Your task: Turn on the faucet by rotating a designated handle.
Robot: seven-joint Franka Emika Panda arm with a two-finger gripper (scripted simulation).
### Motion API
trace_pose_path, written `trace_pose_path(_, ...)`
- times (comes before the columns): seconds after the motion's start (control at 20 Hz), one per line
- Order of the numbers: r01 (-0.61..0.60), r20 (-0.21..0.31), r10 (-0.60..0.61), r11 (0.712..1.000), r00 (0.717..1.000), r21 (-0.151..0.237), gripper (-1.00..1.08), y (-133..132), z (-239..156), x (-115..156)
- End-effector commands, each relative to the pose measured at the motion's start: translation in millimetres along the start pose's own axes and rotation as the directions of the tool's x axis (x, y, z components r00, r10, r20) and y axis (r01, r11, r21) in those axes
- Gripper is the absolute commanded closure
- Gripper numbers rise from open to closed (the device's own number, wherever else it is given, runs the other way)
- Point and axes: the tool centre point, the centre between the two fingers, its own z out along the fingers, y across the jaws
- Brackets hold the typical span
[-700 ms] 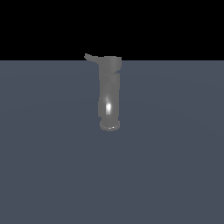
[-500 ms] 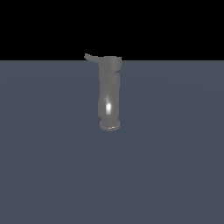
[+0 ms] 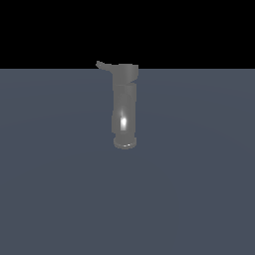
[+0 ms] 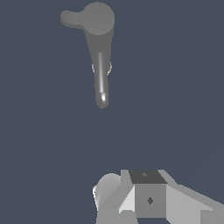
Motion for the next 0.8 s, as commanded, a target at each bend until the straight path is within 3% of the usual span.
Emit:
trace_pose_path(0.0,0.000,0.000,0.000,1.000,1.000,0.000,1.08,-0.3,0.0,0.1)
trace_pose_path(0.75,-0.136,0.017,0.135,0.990,0.991,0.048,1.08,-8.2,4.6,35.8)
